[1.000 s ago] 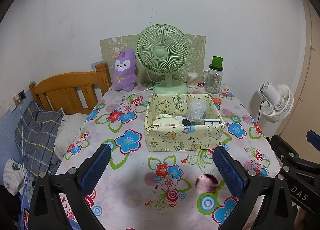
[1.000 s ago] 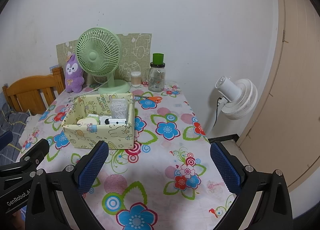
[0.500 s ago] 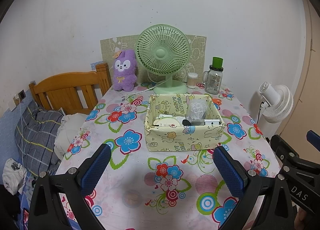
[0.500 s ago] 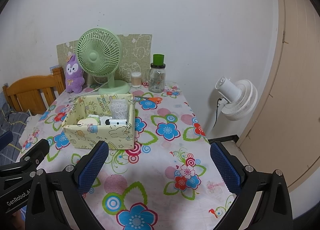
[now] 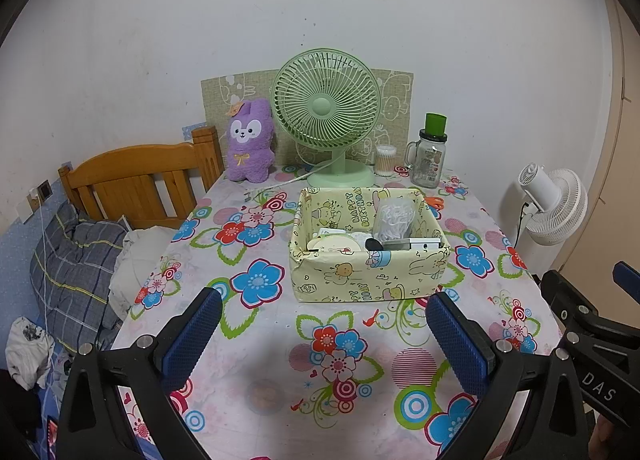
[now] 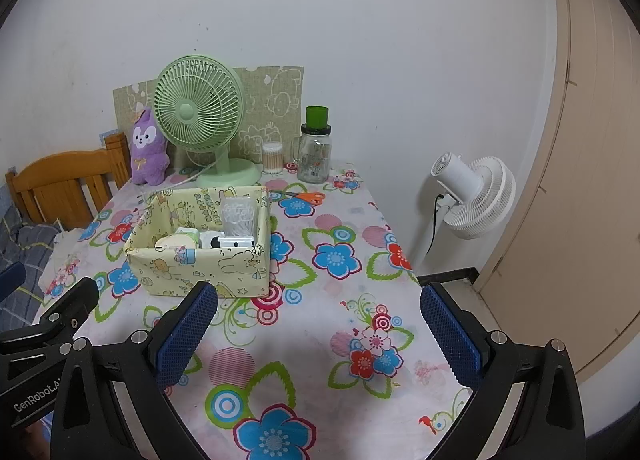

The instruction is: Organize rigid objects

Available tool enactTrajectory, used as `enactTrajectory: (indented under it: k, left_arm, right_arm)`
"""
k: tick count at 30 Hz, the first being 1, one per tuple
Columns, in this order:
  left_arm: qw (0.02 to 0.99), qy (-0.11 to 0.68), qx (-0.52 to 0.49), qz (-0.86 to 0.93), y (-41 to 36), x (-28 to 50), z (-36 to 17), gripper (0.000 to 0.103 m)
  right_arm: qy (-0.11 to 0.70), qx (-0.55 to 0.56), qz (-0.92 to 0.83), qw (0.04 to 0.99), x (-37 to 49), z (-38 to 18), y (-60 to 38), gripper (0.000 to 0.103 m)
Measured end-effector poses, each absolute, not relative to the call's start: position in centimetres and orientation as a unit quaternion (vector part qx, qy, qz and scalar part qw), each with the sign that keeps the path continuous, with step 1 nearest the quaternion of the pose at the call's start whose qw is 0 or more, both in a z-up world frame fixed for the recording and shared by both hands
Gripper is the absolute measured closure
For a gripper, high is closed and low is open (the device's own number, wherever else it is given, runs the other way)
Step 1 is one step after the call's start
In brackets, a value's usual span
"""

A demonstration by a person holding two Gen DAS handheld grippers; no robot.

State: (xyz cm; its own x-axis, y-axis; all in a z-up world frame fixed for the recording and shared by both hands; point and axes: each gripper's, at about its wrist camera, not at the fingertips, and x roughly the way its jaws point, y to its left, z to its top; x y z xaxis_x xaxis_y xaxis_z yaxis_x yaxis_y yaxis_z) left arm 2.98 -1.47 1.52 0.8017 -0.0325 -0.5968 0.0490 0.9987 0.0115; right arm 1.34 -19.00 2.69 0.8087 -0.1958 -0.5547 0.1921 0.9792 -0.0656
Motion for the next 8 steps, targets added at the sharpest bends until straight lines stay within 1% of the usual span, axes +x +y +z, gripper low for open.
enactTrajectory:
  k: [8]
  left_arm:
    - [0.948, 0.318, 0.014, -0.021, -1.68, 3.31, 1.33, 0.000]
  right_arm:
    - [0.295, -0.003, -0.102, 0.950, 1.46, 2.54, -19.10, 0.000]
